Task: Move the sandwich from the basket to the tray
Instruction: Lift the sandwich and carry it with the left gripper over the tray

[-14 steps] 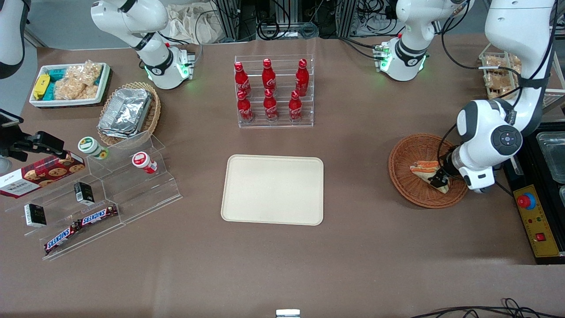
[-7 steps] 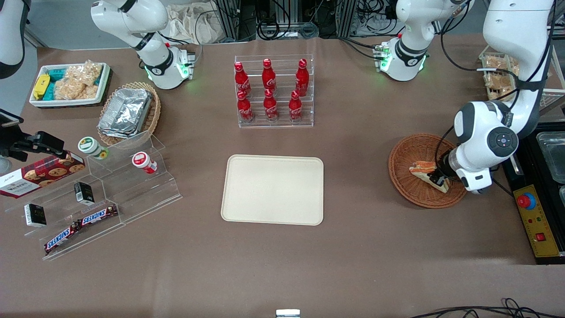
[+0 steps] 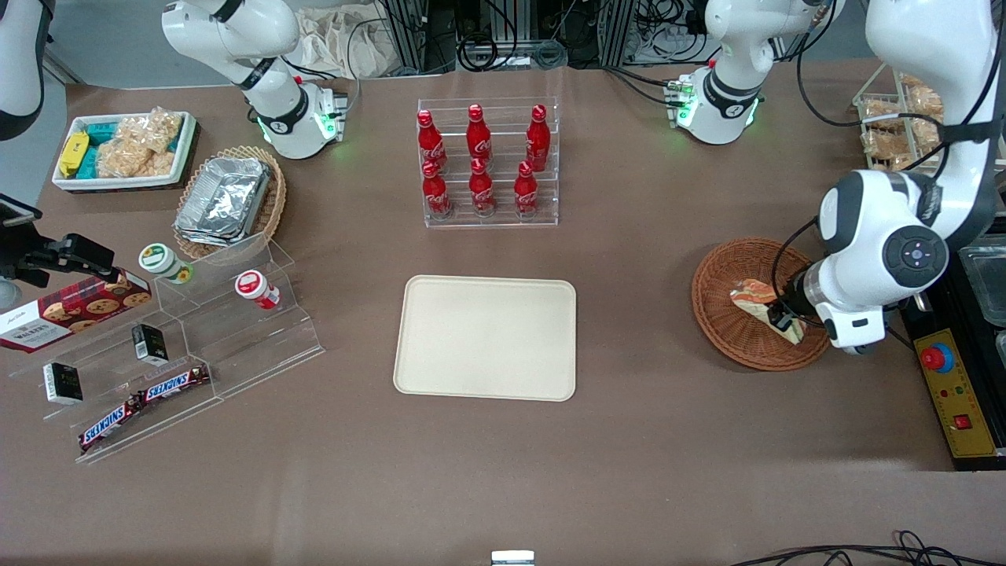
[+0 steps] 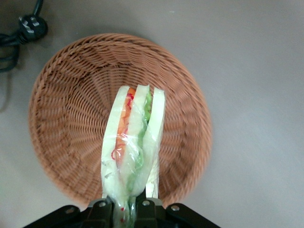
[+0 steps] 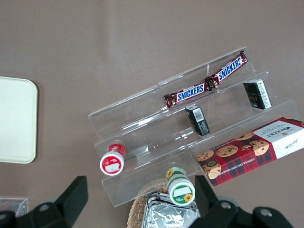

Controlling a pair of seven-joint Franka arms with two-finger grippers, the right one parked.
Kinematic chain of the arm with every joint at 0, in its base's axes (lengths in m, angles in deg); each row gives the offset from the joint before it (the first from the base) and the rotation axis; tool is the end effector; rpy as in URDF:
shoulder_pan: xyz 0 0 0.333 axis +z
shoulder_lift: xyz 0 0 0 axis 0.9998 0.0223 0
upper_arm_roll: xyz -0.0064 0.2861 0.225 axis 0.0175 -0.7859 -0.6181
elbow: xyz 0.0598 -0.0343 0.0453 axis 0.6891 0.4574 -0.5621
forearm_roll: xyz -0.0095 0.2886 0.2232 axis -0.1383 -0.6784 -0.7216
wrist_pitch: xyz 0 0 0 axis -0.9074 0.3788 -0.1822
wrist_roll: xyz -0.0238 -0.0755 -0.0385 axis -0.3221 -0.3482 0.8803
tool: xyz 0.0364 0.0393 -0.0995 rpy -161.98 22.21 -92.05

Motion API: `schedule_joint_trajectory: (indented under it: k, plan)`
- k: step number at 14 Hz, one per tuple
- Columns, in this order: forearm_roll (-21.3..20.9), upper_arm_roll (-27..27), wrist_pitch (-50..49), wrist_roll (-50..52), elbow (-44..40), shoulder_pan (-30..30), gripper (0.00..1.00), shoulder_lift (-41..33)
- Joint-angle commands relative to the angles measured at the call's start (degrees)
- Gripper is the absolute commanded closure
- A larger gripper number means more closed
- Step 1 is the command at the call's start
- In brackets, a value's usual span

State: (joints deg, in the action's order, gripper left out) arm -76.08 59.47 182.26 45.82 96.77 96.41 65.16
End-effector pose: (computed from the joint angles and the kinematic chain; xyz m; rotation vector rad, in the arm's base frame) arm 0.5747 -0.0451 0.4244 -2.7158 -1.3048 0.1604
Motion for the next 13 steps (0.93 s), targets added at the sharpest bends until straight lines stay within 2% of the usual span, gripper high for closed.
schedule_joint_trajectory:
  k: [1, 3, 4, 7, 8, 9, 11, 13]
  plan:
    - [0.3, 3.91, -11.65, -7.44, -11.57, -0.21, 1.0, 0.2]
    - [0.3, 7.69, -13.17, -14.04, -16.59, -0.21, 1.0, 1.25]
    - [0.3, 10.14, -13.09, -16.33, -18.09, -0.3, 0.95, 1.78]
    - [0.04, 15.95, -12.83, -20.04, -20.65, -2.23, 0.99, 5.37]
    - [-0.14, 16.49, -12.39, -20.48, -21.44, -4.06, 0.98, 7.39]
    - [-0.05, 16.49, -12.3, -21.27, -23.18, -6.08, 0.9, 11.15]
    - [-0.75, 16.41, -12.03, -21.63, -29.5, -12.04, 0.92, 18.97]
    - [-6.17, 16.14, -8.63, -20.67, -31.72, -17.16, 0.92, 23.82]
